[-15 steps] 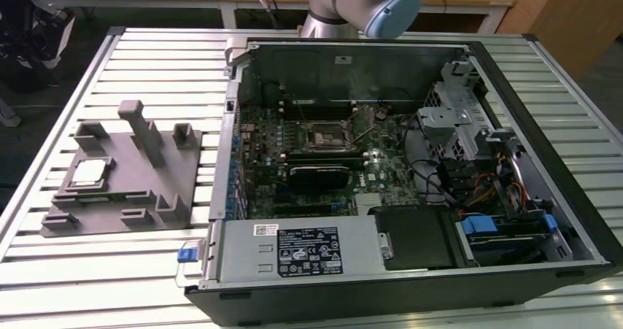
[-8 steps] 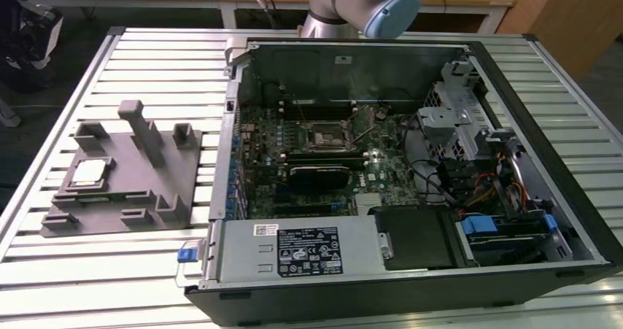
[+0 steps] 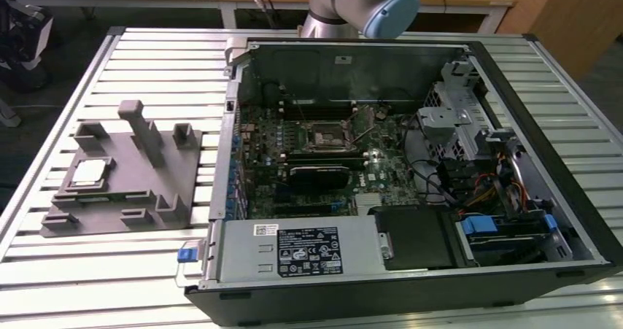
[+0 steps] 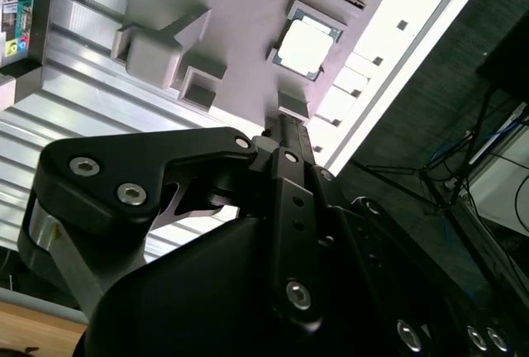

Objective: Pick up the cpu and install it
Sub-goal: 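Reach for the cpu, then pick up the cpu and move it towards the insertion slot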

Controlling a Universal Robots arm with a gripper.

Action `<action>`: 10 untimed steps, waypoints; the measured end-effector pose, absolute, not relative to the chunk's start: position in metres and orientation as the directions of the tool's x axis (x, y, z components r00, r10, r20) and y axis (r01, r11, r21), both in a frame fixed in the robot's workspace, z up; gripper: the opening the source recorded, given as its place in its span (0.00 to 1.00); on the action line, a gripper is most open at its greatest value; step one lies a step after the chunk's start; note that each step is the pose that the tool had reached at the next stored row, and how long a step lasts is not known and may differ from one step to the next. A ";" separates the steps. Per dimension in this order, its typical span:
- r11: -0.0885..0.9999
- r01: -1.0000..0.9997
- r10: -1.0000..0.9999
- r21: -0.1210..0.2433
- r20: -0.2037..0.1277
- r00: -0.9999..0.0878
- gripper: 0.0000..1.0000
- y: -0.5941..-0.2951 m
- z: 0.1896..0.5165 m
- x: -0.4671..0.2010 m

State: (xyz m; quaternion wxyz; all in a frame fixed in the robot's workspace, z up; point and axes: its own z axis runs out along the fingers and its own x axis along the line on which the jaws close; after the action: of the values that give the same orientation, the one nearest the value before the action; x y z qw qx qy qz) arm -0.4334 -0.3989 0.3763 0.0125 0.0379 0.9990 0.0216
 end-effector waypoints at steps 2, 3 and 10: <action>0.996 0.075 0.076 0.044 -0.023 -0.997 0.11 -0.399 0.376 -0.436; 0.996 0.075 0.076 0.044 -0.023 -0.997 0.11 -0.399 0.376 -0.438; 0.996 0.075 0.076 0.044 -0.023 -0.997 0.11 -0.399 0.374 -0.443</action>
State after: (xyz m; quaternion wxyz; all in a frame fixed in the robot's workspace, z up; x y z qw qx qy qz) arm -0.4434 -0.3990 0.3738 0.0125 0.0378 0.9990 0.0217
